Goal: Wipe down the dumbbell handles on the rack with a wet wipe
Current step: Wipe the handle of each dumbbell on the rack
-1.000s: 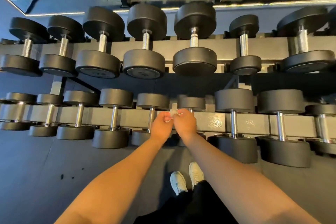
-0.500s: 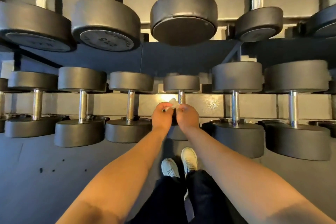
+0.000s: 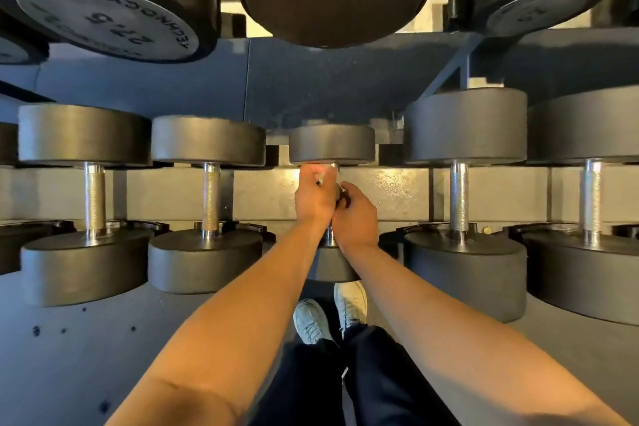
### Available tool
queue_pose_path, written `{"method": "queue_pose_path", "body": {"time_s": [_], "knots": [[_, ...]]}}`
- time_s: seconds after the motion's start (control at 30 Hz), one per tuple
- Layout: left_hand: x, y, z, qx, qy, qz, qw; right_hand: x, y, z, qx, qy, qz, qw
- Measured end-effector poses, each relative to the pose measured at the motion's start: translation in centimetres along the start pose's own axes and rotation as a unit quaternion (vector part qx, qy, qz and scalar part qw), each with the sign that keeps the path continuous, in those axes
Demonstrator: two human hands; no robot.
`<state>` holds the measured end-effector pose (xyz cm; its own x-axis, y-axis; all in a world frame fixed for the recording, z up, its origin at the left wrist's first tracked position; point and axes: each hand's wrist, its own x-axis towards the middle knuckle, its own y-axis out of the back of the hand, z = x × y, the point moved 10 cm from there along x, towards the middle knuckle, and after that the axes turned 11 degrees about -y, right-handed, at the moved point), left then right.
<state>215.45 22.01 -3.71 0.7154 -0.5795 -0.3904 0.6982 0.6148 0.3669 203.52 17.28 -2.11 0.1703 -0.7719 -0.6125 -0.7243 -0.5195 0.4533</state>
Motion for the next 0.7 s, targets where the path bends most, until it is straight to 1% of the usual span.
{"method": "queue_pose_path", "body": {"time_s": [0.07,0.13,0.27,0.33,0.43,0.5,0.57,0.7], "knots": [[-0.3,0.3,-0.4,0.035,-0.011,-0.025,0.999,0.0,0.2,0.3,0.008,-0.005,0.005,1.0],[-1.0,0.5,-1.2,0.071,0.003,-0.059,0.996,0.0,0.2,0.6,0.015,-0.011,-0.003,1.0],[-1.9,0.8,-2.2,0.093,0.011,-0.095,0.991,-0.1,0.4,0.8,0.032,-0.028,-0.001,0.999],[-1.6,0.9,-1.9,0.08,0.004,-0.087,0.993,0.0,0.4,1.0,0.045,-0.032,-0.006,0.998],[-0.7,0.6,-0.8,-0.003,0.002,-0.038,0.999,0.3,0.2,1.4,0.056,-0.037,-0.007,0.998],[-0.2,0.0,-0.5,-0.034,0.014,-0.02,0.999,0.4,0.2,1.6,0.065,-0.039,-0.001,0.997],[0.0,-0.5,-0.2,-0.024,0.009,-0.028,0.999,0.4,0.2,1.8,0.075,-0.045,0.0,0.996],[-0.3,0.1,-0.2,0.049,-0.024,-0.07,0.996,0.6,0.5,2.0,0.088,-0.05,0.002,0.995]]}}
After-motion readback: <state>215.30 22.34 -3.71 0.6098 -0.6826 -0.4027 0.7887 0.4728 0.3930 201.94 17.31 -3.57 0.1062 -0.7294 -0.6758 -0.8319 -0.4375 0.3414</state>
